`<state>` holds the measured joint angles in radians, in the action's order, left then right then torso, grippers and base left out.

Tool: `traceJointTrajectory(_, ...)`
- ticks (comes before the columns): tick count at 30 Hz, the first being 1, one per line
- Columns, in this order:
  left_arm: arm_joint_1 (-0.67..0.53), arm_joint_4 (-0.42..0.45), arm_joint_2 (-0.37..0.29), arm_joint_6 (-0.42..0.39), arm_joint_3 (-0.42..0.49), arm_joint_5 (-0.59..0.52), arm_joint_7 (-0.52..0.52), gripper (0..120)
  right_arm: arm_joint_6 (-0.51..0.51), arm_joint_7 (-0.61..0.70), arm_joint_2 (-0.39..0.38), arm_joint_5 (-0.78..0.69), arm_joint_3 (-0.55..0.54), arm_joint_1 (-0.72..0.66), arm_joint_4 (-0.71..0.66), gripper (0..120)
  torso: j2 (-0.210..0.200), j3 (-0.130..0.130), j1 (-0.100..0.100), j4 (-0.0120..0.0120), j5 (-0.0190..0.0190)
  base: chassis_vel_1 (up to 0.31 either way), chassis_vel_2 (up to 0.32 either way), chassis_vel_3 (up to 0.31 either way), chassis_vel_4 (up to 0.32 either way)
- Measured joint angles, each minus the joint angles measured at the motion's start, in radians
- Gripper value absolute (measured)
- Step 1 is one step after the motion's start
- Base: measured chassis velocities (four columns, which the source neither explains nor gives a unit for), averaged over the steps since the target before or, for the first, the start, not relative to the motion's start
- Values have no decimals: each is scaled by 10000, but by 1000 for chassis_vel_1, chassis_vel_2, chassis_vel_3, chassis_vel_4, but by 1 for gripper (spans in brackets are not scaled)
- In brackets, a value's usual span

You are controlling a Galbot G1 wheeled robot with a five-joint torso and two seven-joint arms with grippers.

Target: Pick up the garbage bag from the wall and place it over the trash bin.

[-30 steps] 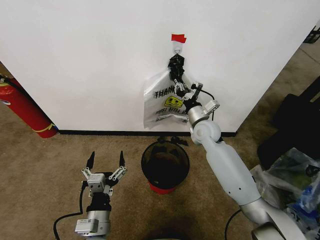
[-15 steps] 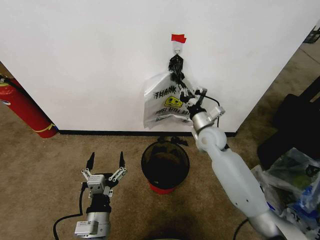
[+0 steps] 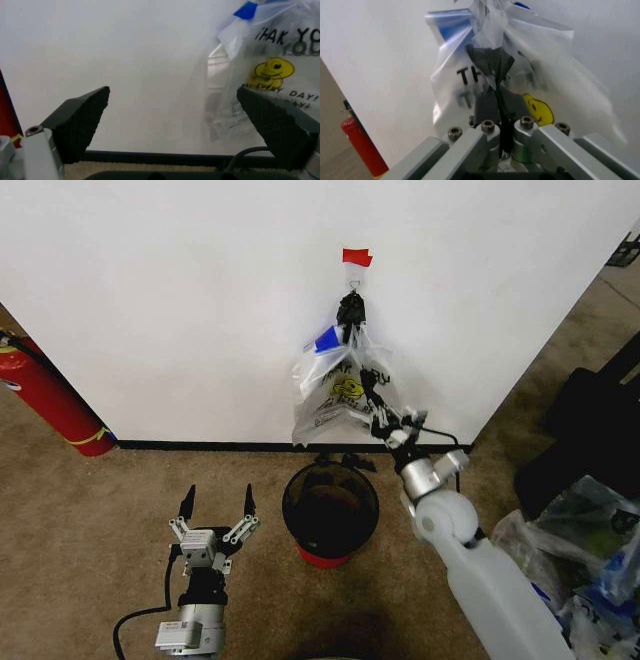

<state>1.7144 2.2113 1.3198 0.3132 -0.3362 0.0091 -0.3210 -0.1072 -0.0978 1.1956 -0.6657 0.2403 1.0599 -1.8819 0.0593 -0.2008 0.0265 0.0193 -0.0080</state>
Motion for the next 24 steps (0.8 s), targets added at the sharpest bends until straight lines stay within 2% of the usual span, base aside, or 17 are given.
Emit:
traceJointTrajectory(20, -22, 3, -90, 84, 148, -38, -14, 100, -969, -818, -58, 1457, 1326, 3190, -1078, 0, 0, -1, 0, 1, 0, 0, 0, 0, 0)
traceJointTrajectory(24, -45, -6, -162, 106, 166, -59, -16, 100, -1447, -1055, -31, 1883, 1749, 4156, -1332, 0, 0, 0, 0, 1, 1, 0, 0, 0, 0)
